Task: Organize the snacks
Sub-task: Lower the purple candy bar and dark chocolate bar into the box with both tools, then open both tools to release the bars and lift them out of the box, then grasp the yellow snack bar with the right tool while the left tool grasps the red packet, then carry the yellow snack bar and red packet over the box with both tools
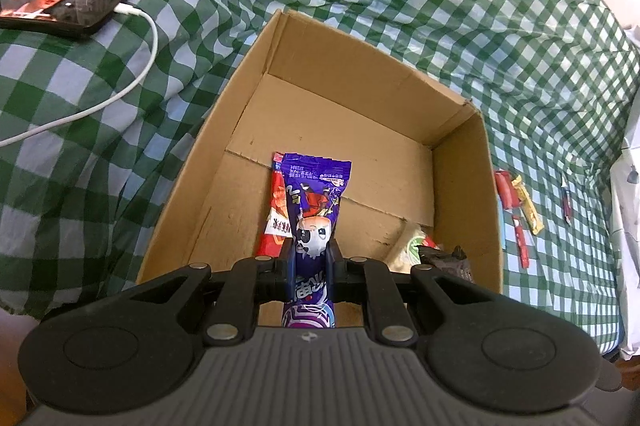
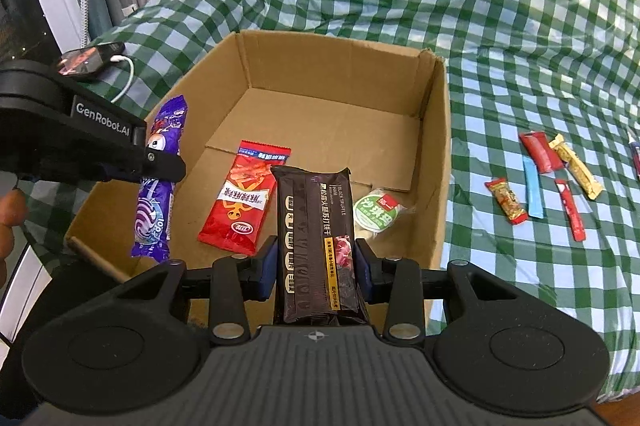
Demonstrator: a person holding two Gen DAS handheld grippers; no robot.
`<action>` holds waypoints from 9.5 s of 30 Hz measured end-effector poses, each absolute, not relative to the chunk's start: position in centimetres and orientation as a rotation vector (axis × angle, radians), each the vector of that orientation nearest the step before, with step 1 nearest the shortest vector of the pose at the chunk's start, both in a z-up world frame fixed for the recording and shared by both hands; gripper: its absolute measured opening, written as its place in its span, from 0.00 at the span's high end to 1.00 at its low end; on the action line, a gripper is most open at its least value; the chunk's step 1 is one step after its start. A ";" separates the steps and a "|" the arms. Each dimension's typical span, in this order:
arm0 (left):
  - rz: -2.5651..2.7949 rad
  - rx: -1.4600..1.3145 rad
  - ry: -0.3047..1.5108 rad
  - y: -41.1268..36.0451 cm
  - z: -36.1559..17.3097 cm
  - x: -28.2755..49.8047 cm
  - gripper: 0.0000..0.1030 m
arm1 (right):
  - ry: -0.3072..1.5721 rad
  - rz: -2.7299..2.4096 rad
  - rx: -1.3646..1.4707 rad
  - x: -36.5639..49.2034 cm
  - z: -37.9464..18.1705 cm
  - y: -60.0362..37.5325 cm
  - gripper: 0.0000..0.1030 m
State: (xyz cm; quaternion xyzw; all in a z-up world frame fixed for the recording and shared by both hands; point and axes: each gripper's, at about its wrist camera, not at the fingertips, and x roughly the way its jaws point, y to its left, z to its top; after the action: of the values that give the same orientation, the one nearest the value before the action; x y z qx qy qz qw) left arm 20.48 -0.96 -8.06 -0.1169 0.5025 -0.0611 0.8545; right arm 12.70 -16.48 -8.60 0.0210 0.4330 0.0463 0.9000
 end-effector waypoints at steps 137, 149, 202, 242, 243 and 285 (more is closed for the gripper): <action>-0.046 0.049 0.893 -3.6 -1.5 4.2 0.00 | 0.734 0.021 0.106 -1.5 -1.9 -17.4 0.05; -0.160 0.115 0.935 -13.1 -0.5 8.7 0.00 | 0.695 -0.193 0.210 -1.9 -3.0 -28.7 0.05; -0.491 0.031 1.077 -39.3 -11.2 35.0 0.91 | 0.673 -0.330 0.003 23.3 -18.1 -52.9 0.73; -0.308 -0.148 0.859 -0.8 0.9 4.7 0.94 | 0.690 0.149 0.031 -0.2 -1.0 -16.8 0.73; -0.311 -0.150 0.853 -0.6 1.0 4.5 0.94 | 0.688 0.149 0.027 -0.4 -0.9 -16.5 0.73; -0.272 -0.191 0.842 1.1 0.2 5.8 0.94 | 0.706 0.110 0.004 -0.2 -1.3 -16.0 0.73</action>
State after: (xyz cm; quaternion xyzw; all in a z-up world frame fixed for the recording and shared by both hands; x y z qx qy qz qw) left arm 5.81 1.10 0.20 -0.0924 0.4067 -0.1313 0.8994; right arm -0.23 -16.01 -1.34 0.0018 0.3454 0.0537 0.9369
